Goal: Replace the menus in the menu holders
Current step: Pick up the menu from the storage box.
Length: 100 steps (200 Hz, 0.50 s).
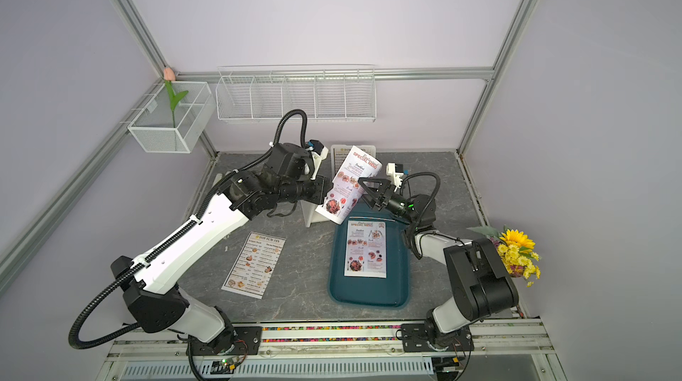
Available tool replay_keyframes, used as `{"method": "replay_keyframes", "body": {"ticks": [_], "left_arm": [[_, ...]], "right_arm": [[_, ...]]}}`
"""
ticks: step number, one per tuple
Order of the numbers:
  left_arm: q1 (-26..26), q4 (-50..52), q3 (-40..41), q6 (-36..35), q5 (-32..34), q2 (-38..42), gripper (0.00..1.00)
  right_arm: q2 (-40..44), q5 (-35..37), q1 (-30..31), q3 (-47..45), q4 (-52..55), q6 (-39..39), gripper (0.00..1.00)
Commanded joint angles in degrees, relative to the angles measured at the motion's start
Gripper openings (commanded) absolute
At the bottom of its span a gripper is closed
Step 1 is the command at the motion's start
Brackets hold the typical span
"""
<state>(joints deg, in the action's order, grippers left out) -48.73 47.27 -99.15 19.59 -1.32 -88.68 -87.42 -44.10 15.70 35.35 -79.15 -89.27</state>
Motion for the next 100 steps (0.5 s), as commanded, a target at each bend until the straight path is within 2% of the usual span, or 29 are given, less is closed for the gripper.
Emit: {"method": "replay_keyframes", "body": {"ticks": [1,100], "left_arm": [[0.5,1.4,-2.3,-0.4,0.5,0.6,0.00],[0.6,2.4,-2.7,-0.9,0.5,1.9,0.00]], "right_arm": [[1.6,-1.7,-0.6,-2.0,-2.9,1.1,0.81],[5.8,-1.4,-0.6,-3.2,-2.9,3.6,0.75]]}}
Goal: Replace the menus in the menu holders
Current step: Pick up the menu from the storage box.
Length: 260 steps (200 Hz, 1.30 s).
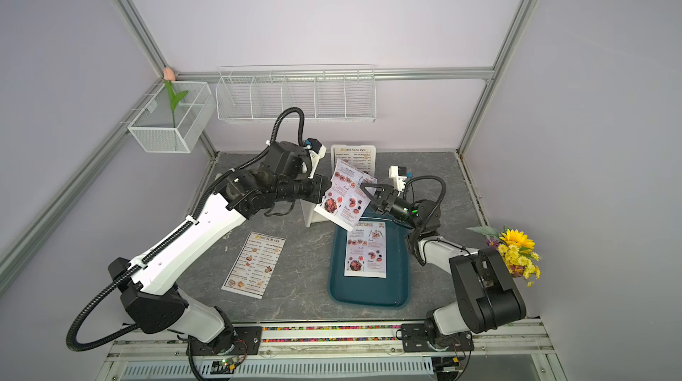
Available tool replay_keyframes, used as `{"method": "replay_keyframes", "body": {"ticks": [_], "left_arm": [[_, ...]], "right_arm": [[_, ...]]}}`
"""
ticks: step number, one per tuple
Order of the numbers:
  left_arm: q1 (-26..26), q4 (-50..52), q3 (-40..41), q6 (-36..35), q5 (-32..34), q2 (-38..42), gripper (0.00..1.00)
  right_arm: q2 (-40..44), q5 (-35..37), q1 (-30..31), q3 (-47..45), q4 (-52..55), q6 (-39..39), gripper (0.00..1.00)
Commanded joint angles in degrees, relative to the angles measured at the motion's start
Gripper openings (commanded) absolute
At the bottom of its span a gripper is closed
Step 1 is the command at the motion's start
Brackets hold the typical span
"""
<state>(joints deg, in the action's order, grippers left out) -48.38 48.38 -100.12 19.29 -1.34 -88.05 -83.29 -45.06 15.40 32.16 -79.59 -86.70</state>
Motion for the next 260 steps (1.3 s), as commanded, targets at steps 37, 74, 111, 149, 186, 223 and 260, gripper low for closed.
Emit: {"method": "replay_keyframes", "body": {"ticks": [37,74,111,149,186,223,260], "left_arm": [[0.2,0.3,-0.1,-0.3,0.5,1.7,0.00],[0.3,0.0,0.6,-0.2,0.8,2.1,0.00],[0.4,-1.2,2.8,0.1,1.0,3.1,0.00],[0.9,-2.3,4.3,0.2,0.3,3.1,0.00],[1.3,-3.9,5.9,0.5,0.1,3.5,0.00],[1.7,-5.2,7.4,0.7,0.3,3.7,0.00],[2.4,-5.8,9.2,1.9,2.2,4.3,0.09]], "right_arm": [[2.7,-0.6,0.0,0.5,-1.6,0.9,0.67],[3.0,0.2,0.1,0.2,-0.6,1.0,0.52],[4.9,1.6,0.1,0.0,3.2,2.6,0.40],[8.8,1.9,0.1,1.1,13.0,7.2,0.31],[13.2,2.2,0.9,4.1,27.6,15.3,0.22],[17.3,5.4,3.1,8.8,45.7,25.5,0.13],[20.2,9.5,5.2,12.7,58.5,32.8,0.07]]}}
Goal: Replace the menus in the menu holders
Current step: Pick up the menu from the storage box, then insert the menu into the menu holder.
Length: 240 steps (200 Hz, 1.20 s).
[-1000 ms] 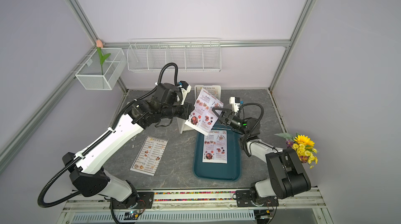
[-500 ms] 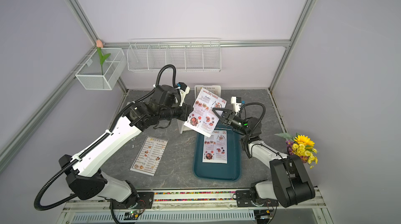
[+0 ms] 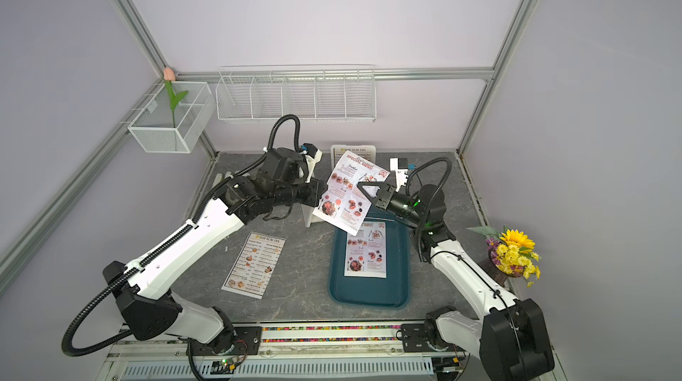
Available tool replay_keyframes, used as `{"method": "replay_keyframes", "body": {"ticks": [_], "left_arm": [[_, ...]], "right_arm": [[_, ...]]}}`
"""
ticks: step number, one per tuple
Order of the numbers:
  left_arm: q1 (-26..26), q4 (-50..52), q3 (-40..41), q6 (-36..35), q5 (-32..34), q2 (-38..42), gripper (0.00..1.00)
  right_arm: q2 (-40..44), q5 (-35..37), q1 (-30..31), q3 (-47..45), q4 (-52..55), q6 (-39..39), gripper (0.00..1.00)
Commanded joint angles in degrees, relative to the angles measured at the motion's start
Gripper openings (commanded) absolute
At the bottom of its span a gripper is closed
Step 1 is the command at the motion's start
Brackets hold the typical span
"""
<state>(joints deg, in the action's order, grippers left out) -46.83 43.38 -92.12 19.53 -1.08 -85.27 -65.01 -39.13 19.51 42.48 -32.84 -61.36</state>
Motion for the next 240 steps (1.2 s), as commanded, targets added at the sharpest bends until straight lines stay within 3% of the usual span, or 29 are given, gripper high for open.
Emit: {"method": "replay_keyframes", "body": {"ticks": [1,50,81,96,130,192,240], "left_arm": [[0.9,-0.8,1.3,1.7,2.0,1.5,0.09],[3.5,-1.8,5.8,4.7,3.1,3.0,0.38],[6.6,-1.8,10.4,8.5,10.6,5.4,0.49],[9.7,-4.0,15.0,10.0,13.0,6.2,0.49],[15.5,-11.9,23.1,12.7,12.0,3.9,0.47],[16.2,-12.9,22.7,12.9,17.0,-3.4,0.45],[16.6,-9.8,22.8,13.7,19.4,-1.9,0.45]], "right_arm": [[2.0,3.7,1.1,2.4,12.0,7.7,0.07],[3.0,11.4,4.3,9.8,28.5,17.7,0.07],[2.0,18.6,7.5,17.3,39.4,25.0,0.07],[0.6,23.6,10.0,21.9,44.8,28.5,0.07],[-4.5,30.6,15.7,30.3,48.9,31.9,0.07],[-12.2,41.0,21.9,39.7,50.9,34.5,0.07],[-15.5,45.5,22.5,43.7,49.8,34.8,0.07]]}}
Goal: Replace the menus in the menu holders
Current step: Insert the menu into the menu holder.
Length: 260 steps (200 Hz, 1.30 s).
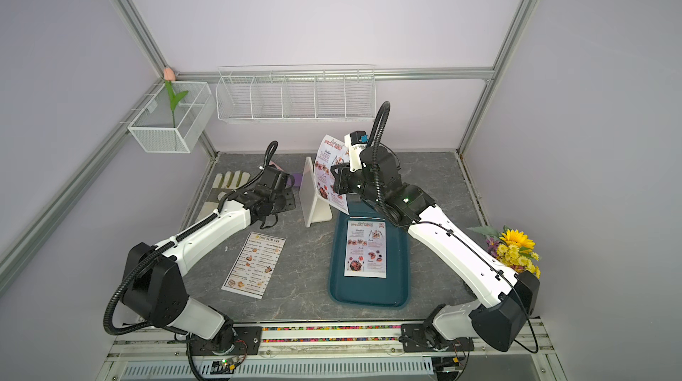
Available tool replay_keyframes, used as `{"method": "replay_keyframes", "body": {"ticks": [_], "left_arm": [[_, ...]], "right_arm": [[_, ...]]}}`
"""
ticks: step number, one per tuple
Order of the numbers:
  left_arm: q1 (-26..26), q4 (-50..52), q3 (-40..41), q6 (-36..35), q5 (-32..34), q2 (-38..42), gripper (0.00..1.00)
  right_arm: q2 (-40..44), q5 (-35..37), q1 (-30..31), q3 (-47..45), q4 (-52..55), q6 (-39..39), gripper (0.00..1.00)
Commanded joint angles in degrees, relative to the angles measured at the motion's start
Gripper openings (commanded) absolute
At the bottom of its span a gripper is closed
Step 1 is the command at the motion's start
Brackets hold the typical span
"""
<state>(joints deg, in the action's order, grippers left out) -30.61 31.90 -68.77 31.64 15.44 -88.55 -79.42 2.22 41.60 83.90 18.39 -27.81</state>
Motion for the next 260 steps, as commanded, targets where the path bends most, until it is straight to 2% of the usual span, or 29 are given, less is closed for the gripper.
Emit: {"method": "replay_keyframes", "body": {"ticks": [1,93,260], "left_arm": [[0.4,1.7,-0.5,1.6,2.8,1.4,0.45],[0.4,3.8,2.0,3.2,3.7,3.9,0.44],[0.4,4.1,1.5,3.2,3.8,4.2,0.42]], "right_arm": [[-1.2,4.2,0.4,2.4,-1.5,1.2,0.07],[-4.2,4.1,0.2,3.1,-6.0,-4.9,0.07],[-5.4,4.1,-1.2,1.9,-7.2,-8.0,0.07]]}}
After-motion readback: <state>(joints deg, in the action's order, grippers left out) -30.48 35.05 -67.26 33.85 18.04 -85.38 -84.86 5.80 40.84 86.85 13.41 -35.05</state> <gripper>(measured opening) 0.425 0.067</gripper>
